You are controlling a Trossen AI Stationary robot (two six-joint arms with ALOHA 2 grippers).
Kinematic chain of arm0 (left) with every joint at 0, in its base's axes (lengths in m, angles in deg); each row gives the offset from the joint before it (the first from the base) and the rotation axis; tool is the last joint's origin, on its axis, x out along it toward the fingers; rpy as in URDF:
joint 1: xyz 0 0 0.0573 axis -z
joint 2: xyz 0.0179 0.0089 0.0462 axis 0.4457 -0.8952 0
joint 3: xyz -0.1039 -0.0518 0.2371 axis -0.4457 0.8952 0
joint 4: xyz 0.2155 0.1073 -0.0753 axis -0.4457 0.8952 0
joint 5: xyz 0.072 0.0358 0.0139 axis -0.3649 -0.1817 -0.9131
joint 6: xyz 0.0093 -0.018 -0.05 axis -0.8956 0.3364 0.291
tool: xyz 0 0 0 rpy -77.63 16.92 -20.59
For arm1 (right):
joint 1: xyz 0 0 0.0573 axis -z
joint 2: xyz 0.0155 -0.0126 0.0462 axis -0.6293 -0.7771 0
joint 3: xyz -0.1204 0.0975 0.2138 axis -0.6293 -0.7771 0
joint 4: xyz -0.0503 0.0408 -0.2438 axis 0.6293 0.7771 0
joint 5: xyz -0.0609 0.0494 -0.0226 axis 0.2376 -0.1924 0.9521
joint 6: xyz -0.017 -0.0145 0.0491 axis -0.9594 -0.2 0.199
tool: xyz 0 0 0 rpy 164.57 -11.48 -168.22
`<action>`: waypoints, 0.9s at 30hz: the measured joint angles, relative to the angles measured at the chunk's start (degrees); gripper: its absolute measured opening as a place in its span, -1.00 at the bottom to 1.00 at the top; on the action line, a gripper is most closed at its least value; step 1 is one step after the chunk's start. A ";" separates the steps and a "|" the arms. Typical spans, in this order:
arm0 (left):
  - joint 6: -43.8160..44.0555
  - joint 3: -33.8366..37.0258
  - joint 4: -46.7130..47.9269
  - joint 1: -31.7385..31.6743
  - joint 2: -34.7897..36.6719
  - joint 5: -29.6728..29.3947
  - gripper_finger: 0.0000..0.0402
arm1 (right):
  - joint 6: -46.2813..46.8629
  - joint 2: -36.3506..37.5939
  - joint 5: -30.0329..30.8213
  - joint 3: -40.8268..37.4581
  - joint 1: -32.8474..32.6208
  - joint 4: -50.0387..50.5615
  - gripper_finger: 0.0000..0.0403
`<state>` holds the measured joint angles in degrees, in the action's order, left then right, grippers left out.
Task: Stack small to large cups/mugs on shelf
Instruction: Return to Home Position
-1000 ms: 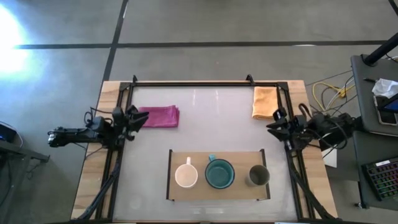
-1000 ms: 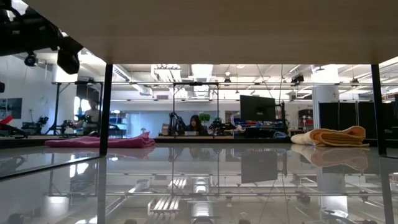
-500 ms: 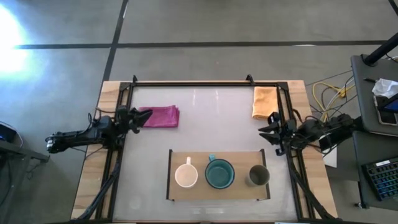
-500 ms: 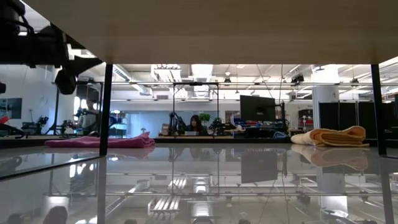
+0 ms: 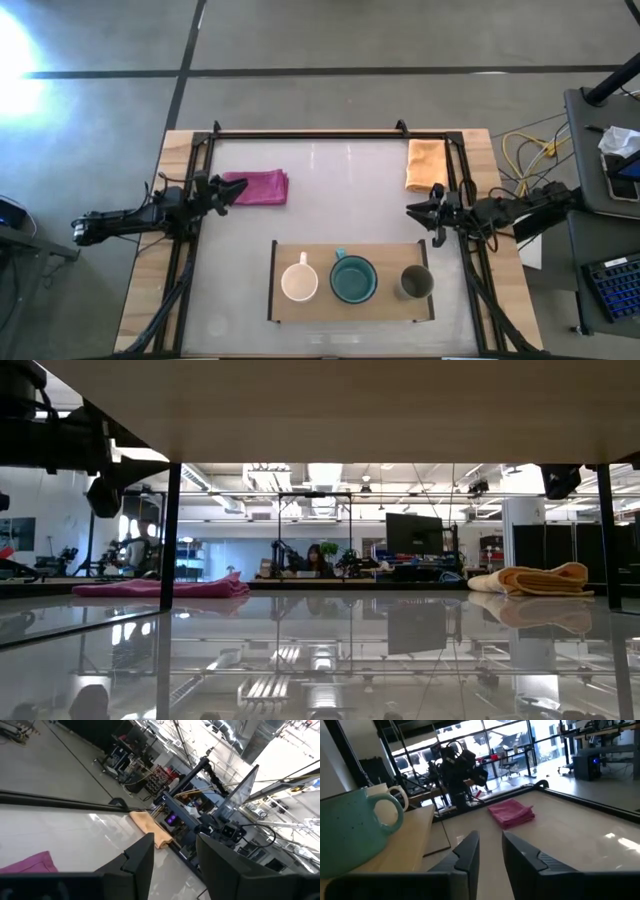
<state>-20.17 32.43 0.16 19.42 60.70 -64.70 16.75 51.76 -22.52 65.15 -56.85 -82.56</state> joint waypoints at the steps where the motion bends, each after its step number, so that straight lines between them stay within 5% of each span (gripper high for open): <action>1: 0.00 0.00 -0.06 0.00 -0.02 0.02 -0.34 | 0.00 -0.12 0.00 0.00 0.00 0.00 -0.62; 27: -0.02 0.07 -0.07 0.00 -0.98 0.02 -0.34 | 0.00 -0.15 -0.01 0.04 0.00 0.09 -0.60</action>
<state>-20.19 32.50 0.09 19.42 59.72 -64.68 16.75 51.61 -22.53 65.19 -56.85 -82.47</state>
